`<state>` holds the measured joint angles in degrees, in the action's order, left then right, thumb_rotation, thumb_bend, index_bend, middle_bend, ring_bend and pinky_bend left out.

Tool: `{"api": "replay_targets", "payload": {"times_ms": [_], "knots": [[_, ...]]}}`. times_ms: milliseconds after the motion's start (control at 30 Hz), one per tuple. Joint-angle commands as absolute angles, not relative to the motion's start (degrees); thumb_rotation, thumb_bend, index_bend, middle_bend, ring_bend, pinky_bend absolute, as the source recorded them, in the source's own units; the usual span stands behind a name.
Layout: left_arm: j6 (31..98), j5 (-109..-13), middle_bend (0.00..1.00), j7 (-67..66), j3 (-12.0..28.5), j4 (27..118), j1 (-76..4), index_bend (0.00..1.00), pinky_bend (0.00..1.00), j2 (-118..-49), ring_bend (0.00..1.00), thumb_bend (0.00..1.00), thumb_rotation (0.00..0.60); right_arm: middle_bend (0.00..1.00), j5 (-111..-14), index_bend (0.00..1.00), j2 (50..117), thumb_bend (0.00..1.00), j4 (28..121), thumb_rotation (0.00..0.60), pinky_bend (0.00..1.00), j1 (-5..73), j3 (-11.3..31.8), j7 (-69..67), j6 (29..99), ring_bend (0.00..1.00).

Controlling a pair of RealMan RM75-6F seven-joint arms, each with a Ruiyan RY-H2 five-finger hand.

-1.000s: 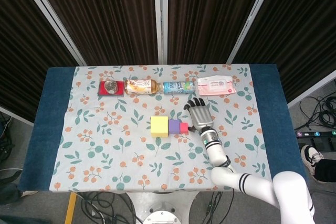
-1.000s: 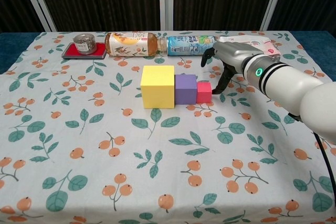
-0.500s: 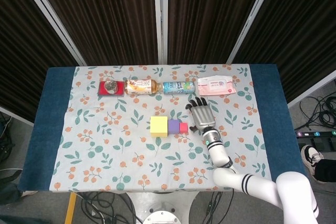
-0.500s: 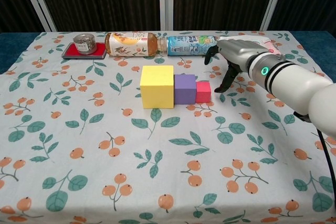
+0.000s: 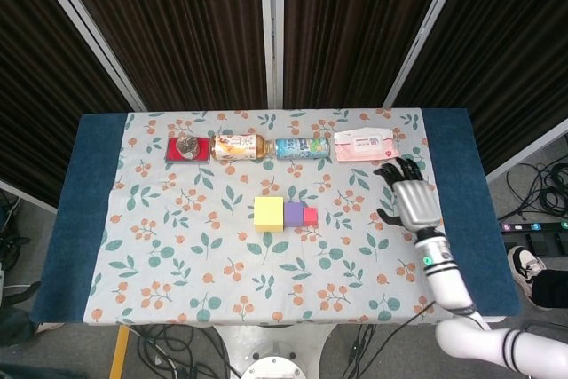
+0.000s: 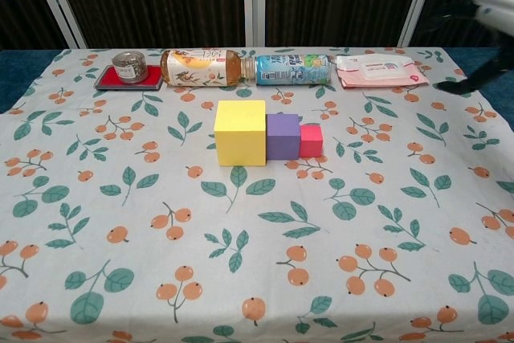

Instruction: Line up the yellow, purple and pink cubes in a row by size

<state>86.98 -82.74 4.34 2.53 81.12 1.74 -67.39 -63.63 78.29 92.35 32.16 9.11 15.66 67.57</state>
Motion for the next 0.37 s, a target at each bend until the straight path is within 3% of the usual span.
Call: {"api": "replay_targets", "payload": {"times_ms": [33,200,367], "knots": [[86.87,-82.71,0.33,3.95,2.55,81.39,1.61,0.33,0.23,-67.35,0.17,0.07,0.600,0.11,-72.80,0.18,69.82,0.15,98.87,0.600,0.06,24.04,3.26,8.16,74.74,0.01],[86.55,-82.47,0.33,2.45,2.76,82.22,1.17,0.33,0.23,-67.49,0.17,0.07,0.600,0.07,-79.39,0.14,66.49,0.15,100.76,0.600,0.04,17.65,-1.39,5.17,81.01,0.00],[86.27,-82.69,0.33,1.52,2.75,82.89,0.72,0.33,0.23,-67.50,0.17,0.07,0.600,0.07,-84.39,0.13,66.05,0.15,100.82,0.600,0.02,13.70,-3.02,3.50,85.99,0.00]]}}
